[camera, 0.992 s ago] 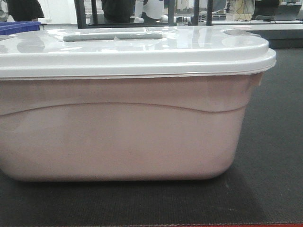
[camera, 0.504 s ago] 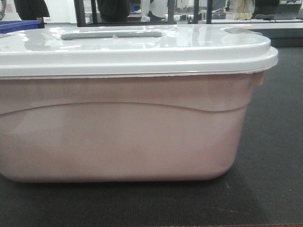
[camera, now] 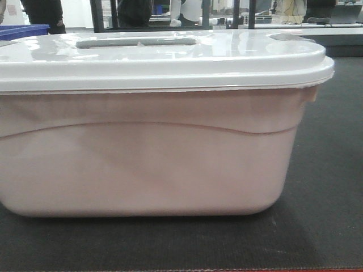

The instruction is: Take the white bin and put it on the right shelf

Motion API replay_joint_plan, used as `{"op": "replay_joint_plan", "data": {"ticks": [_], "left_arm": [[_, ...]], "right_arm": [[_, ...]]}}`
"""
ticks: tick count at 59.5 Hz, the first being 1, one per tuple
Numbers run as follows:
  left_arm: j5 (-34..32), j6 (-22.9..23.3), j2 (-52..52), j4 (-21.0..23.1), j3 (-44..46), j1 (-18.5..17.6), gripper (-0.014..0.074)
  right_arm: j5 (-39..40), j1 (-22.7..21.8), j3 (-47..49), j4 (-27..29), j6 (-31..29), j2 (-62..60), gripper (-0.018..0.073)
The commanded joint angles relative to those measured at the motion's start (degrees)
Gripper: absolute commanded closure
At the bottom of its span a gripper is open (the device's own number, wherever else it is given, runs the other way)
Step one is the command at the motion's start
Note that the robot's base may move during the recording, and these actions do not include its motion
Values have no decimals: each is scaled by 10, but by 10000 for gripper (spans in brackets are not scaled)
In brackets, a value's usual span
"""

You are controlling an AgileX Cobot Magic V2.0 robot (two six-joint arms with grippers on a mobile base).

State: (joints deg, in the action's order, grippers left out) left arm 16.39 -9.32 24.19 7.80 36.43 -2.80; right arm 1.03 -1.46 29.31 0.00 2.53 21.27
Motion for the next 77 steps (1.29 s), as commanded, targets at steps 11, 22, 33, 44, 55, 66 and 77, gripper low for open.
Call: {"op": "replay_joint_plan", "data": {"ticks": [11, 22, 33, 44, 55, 66, 77], "left_arm": [[92, 3, 95, 99, 73, -26, 207], [213, 3, 175, 132, 160, -26, 207], [316, -36, 272, 159, 239, -23, 207], [388, -172, 342, 315, 269, 43, 207], [446, -260, 390, 415, 269, 136, 207], [522, -302, 464, 466, 269, 165, 207], [602, -352, 551, 541, 266, 176, 207]], "right_arm": [[-28, -2, 81, 29, 2, 146, -75], [-171, -2, 180, 163, 2, 213, -75], [-304, -2, 273, 257, 2, 300, -74], [-413, -15, 351, 287, -29, 389, -74], [-565, -88, 378, 467, -215, 476, -74], [-723, -180, 377, 668, -392, 561, -74], [-776, -186, 374, 719, -446, 618, -74]]}}
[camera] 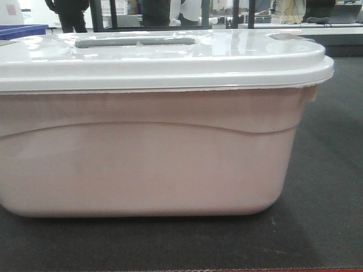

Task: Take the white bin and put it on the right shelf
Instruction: 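Grip the bin's lid handles with both grippers from opposite ends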

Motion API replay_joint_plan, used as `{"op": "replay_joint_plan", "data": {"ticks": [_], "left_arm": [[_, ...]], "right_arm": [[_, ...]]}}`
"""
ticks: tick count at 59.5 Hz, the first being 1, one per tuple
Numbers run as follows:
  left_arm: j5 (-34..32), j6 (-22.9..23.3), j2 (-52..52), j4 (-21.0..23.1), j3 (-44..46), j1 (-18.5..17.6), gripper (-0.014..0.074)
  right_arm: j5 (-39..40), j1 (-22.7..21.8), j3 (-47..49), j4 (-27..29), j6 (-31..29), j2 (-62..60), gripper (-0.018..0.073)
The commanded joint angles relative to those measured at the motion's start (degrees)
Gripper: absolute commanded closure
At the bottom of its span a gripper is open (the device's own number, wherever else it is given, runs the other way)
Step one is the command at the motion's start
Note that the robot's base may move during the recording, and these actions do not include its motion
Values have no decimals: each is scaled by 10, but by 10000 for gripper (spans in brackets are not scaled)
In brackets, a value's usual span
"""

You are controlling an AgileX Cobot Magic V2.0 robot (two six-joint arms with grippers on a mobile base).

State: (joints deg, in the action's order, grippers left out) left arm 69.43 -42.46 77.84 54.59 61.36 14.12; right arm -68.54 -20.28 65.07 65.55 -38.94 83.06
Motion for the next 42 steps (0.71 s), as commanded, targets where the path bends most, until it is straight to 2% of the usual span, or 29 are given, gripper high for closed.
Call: {"op": "replay_joint_plan", "data": {"ticks": [1, 9, 20, 27, 42], "left_arm": [[72, -22, 22, 75, 17, 9, 207], [72, -23, 56, 72, 16, 22, 207], [72, -23, 68, 81, 8, 23, 209], [72, -23, 68, 87, -5, 23, 209], [72, -23, 68, 140, -15, 22, 209]], "right_arm": [[-80, 5, 14, 63, -31, 4, -74], [-80, 26, -11, 71, -52, 20, -74], [-80, 66, -66, 135, -98, 26, -74], [-80, 85, -87, 149, -108, 26, -74], [-73, 115, -111, 166, -122, 26, -74]]}}
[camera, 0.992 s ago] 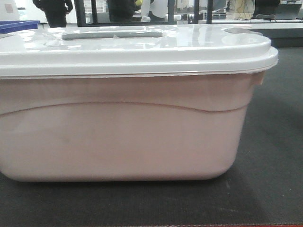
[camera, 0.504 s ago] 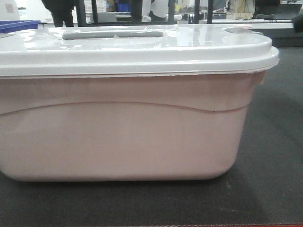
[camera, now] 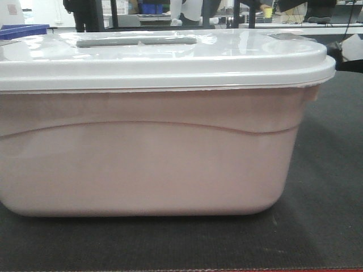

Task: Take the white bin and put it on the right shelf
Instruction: 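Grip the bin's lid handles with both grippers from opposite ends, then lift the pink bin off the table with both grippers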

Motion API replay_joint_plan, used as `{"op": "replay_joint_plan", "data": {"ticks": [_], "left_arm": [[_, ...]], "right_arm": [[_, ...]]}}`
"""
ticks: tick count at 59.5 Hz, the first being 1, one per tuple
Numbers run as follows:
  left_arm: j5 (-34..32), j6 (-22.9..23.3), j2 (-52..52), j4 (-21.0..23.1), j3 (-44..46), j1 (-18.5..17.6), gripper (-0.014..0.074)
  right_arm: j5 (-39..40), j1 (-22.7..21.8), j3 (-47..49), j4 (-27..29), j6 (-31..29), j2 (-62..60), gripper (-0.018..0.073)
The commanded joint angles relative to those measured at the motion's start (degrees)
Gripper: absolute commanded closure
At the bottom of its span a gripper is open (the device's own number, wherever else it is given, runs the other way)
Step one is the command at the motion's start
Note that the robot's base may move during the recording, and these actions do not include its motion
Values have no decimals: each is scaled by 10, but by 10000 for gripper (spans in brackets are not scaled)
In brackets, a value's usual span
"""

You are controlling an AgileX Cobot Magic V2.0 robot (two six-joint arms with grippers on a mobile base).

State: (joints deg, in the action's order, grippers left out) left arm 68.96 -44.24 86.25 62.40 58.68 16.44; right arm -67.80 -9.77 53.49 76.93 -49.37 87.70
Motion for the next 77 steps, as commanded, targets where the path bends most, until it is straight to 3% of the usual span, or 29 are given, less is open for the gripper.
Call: {"op": "replay_joint_plan", "data": {"ticks": [1, 12, 29, 36, 47, 58, 72, 77], "left_arm": [[77, -5, -16, 62, 11, -2, 209], [77, -4, -16, 65, 6, -7, 209], [77, -3, -16, 65, 6, -47, 209], [77, -2, -16, 69, 6, -55, 209], [77, 8, -16, 72, 6, -61, 230], [77, 8, -16, 75, 6, -61, 405], [77, 8, -23, 126, 6, -61, 734], [77, 8, -28, 152, 6, -62, 710]], "right_arm": [[-79, 13, 4, 53, -19, -20, -74], [-57, 44, -2, 53, -22, -20, -74], [-51, 49, -2, 54, -22, -20, -57], [-51, 49, -2, 54, -22, -20, 39], [-51, 49, -2, 54, -22, -20, 286], [-63, 49, -2, 60, -22, -20, 505], [-88, 49, 0, 125, -22, -25, 502], [-88, 49, 0, 151, -22, -32, 502]]}}
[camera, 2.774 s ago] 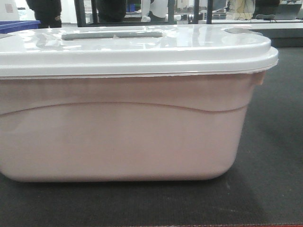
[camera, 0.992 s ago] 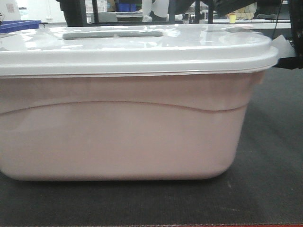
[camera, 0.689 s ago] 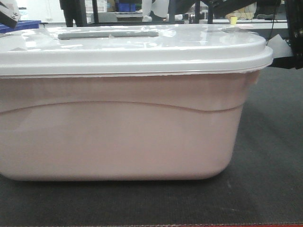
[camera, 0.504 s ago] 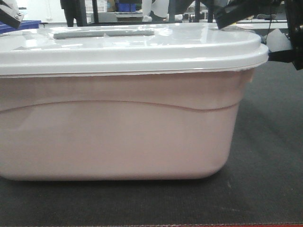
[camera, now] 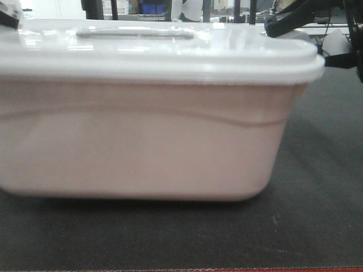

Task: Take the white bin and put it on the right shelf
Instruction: 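Lift the pink bin off the table with both grippers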

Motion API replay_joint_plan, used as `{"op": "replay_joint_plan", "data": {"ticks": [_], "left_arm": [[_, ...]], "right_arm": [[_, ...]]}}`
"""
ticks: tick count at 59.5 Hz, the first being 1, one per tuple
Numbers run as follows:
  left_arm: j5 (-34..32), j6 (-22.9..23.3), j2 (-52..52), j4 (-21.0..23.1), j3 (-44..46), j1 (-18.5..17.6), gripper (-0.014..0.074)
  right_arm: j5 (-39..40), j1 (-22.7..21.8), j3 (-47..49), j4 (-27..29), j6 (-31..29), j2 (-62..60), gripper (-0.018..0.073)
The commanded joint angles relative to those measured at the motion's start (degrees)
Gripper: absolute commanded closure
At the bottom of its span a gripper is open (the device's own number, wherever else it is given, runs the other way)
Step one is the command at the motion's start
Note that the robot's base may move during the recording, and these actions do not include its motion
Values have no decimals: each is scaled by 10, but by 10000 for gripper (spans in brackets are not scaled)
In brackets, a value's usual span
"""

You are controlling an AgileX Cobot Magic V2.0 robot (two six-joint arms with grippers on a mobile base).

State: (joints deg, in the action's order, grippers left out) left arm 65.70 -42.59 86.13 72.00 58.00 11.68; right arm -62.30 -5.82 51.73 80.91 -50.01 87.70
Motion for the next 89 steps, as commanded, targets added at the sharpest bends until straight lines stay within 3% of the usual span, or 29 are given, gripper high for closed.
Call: {"op": "replay_joint_plan", "data": {"ticks": [1, 18, 43, 53, 89], "left_arm": [[109, -8, -28, 59, 13, -14, 711], [109, -8, -56, 114, 44, -41, 713], [109, 11, -68, 197, 120, -70, 713], [109, 11, -68, 258, 125, -70, 713], [105, 5, -68, 259, 136, -70, 713]], "right_arm": [[-143, 9, 18, 115, -16, -34, 502], [-143, 9, 22, 193, -16, -73, 502], [-143, 9, 107, 268, -8, -137, 502], [-143, 9, 131, 273, -7, -148, 502], [-119, 9, 132, 274, -7, -148, 502]]}}
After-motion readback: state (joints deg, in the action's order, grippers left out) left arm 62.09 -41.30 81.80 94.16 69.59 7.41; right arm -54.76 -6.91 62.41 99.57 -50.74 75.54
